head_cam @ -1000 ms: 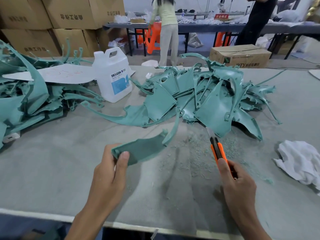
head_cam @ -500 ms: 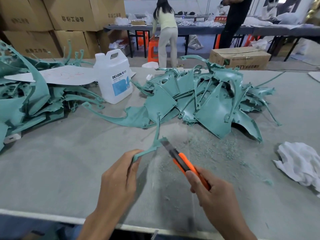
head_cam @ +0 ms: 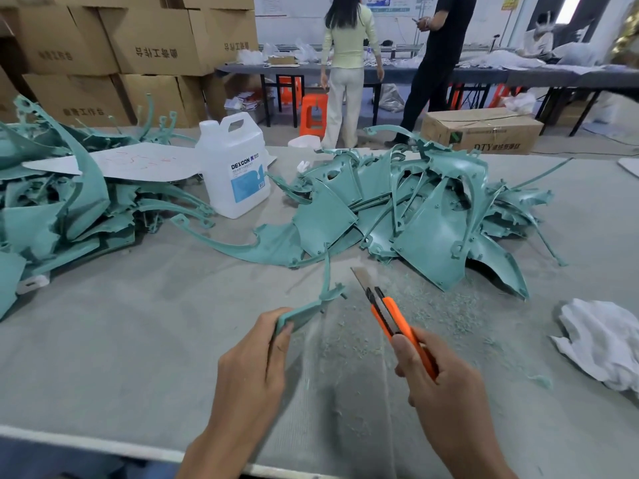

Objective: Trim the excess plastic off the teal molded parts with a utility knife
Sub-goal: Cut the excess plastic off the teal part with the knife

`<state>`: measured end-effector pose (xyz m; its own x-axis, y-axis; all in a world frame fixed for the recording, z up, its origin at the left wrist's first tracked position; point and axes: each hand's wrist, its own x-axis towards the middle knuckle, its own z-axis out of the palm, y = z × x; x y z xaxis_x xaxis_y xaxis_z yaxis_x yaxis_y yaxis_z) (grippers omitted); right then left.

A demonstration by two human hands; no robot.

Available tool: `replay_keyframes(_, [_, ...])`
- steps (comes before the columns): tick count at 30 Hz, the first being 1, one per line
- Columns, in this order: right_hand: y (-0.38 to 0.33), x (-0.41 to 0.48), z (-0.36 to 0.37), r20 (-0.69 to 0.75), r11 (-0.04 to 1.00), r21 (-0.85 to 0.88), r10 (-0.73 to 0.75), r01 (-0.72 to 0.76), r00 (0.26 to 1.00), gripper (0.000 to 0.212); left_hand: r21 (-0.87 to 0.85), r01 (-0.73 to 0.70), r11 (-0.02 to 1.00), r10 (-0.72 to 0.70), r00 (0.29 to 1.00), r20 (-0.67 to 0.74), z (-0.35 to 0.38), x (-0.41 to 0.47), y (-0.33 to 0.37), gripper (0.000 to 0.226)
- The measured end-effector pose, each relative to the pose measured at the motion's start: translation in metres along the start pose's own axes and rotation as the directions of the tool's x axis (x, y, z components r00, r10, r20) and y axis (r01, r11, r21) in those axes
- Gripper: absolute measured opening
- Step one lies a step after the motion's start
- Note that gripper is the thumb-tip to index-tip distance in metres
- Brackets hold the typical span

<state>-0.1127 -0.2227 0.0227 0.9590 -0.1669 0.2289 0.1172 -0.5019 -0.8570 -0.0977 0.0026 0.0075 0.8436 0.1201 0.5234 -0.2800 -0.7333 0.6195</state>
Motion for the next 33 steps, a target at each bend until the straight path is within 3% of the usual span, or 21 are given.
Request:
replay_keyframes(7, [-0.022,-0.023,0.015,0.064,0.985,-0.032,-0.166,0.169,0.984,0.036,0.044,0.015,0.999,-0.018,0.999,0.05,0.011,0.007,0.01,0.012])
replay_keyframes(10, [-0.015,-0.015,0.018,0.039,0.983,-0.092,-0.158,0.161,0.987,0.032,0.047,-0.027,0.999,0.023,0.997,0.074,0.011,0.008,0.012,0.01])
replay_keyframes(14, [-0.003,-0.005,0.014,0.004,0.996,-0.063,-0.068,0.069,0.998,0.042,0.028,-0.012,1.0,0.011,0.999,0.046,0.008,0.007,0.014,0.023])
replay_keyframes(19, [-0.011,-0.02,0.019,-0.032,0.981,-0.053,-0.189,0.187,0.982,0.02,0.024,-0.004,1.0,0.003,0.999,0.038,0.011,0.01,0.02,0.018])
replay_keyframes(24, [0.006,-0.007,0.018,-0.059,1.0,-0.005,-0.016,0.016,0.998,0.041,-0.051,0.027,0.998,-0.025,0.999,0.034,0.009,0.01,0.02,0.017])
replay_keyframes(28, [-0.003,-0.018,0.025,-0.045,0.987,0.007,-0.159,0.16,0.986,0.026,-0.064,0.051,0.997,-0.048,0.998,0.044,0.01,0.01,0.023,0.025])
replay_keyframes(33, [0.007,0.007,0.019,-0.086,0.992,0.107,0.069,-0.06,0.994,0.027,-0.092,0.053,0.994,-0.046,0.996,0.077,-0.001,0.008,0.028,0.027])
